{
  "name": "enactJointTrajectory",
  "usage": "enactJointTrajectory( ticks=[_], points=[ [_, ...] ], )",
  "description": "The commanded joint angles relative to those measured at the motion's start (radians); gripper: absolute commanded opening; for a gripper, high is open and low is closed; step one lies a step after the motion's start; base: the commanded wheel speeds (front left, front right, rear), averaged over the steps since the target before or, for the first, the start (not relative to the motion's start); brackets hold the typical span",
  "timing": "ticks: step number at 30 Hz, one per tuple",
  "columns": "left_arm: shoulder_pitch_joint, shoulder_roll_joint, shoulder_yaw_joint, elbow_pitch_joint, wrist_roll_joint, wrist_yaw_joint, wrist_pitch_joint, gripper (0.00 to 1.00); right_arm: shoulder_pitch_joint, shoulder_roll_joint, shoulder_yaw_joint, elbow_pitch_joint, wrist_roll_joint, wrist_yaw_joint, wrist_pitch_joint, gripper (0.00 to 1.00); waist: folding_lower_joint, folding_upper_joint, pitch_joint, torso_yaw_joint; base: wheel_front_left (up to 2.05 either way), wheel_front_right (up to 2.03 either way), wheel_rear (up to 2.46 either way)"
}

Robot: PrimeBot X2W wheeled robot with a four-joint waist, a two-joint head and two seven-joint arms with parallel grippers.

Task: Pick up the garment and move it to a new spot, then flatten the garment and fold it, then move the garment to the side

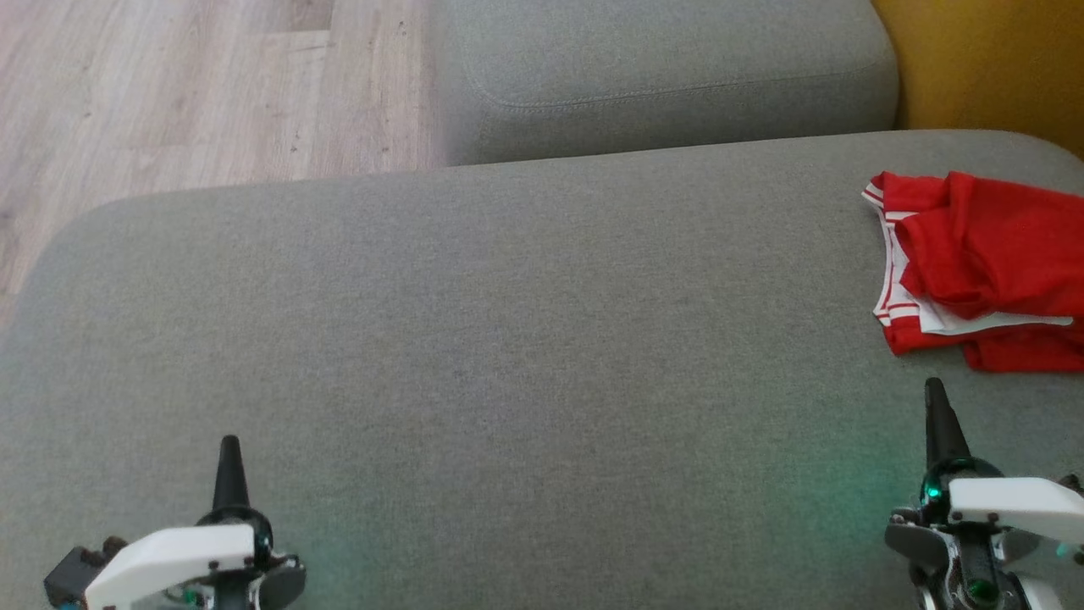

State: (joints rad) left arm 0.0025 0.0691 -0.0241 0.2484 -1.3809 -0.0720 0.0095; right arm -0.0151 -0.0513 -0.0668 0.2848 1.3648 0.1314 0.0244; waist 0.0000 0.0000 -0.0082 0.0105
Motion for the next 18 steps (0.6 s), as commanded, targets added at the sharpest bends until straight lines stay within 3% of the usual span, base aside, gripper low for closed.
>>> enactJointTrajectory(
  ticks=[1,18],
  points=[
    [-0.062,0.013,0.043,-0.026,-0.034,-0.013,0.011,0.00,-0.057,-0.018,0.011,-0.037,0.037,-0.001,0.011,0.00,0.0000,0.0000,0.001,-0.001,0.00,0.00,0.00],
    [-0.099,0.012,0.087,-0.009,-0.223,-0.051,0.060,0.00,-0.085,-0.017,-0.016,-0.041,0.225,-0.001,0.059,0.00,0.0000,0.0000,0.010,-0.009,0.00,0.00,0.00]
  ],
)
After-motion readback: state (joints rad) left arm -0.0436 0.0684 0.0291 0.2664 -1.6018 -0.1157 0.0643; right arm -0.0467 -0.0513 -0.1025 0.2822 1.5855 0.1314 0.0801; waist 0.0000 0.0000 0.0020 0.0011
